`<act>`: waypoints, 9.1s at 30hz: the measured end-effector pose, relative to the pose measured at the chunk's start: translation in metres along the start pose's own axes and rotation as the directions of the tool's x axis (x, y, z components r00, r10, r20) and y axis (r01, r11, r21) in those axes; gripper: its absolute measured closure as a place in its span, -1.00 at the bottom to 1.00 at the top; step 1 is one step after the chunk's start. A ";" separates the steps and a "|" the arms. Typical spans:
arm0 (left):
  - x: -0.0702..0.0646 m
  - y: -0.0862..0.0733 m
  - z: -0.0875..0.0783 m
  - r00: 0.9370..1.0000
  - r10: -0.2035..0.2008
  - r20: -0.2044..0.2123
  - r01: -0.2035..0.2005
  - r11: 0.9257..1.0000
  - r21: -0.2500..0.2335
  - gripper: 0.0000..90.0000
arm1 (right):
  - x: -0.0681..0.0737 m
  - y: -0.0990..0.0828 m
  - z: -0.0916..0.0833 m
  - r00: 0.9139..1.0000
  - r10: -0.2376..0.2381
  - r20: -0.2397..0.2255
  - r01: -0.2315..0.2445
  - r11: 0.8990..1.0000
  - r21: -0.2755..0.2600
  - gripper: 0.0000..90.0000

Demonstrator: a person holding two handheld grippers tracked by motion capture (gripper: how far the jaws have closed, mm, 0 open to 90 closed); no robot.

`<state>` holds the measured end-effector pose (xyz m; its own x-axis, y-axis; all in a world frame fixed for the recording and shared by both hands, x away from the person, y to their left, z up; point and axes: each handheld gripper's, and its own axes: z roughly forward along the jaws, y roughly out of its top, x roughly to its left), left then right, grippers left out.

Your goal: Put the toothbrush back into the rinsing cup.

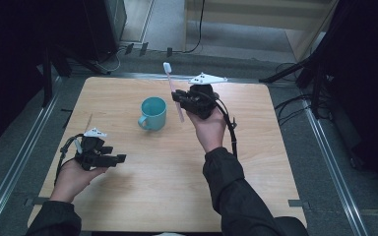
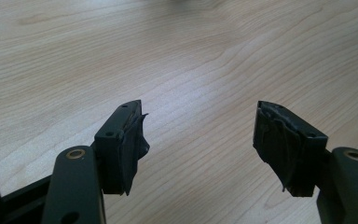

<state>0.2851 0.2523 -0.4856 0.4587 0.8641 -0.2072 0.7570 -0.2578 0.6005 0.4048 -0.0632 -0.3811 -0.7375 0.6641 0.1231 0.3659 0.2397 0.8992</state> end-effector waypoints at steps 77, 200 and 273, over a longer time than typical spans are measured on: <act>0.000 0.000 0.000 1.000 0.002 0.030 -0.002 1.000 -0.005 -0.26 | 0.010 -0.005 0.106 0.999 0.048 -0.026 -0.050 0.993 -0.105 0.75; -0.003 0.012 0.020 0.998 0.054 0.039 -0.055 0.998 0.019 -0.28 | -0.003 -0.091 -0.010 0.984 -0.041 -0.173 0.086 0.961 0.263 0.31; -0.022 0.017 0.041 0.996 0.050 0.069 -0.055 0.996 0.071 -0.39 | -0.044 -0.124 -0.060 0.992 0.068 -0.103 -0.029 0.941 0.338 0.10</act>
<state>0.3068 0.2113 -0.5027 0.5272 0.8182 -0.2295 0.7615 -0.3351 0.5549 0.3574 -0.1644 -0.4729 -0.7655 0.6021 0.2267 0.5576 0.4450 0.7008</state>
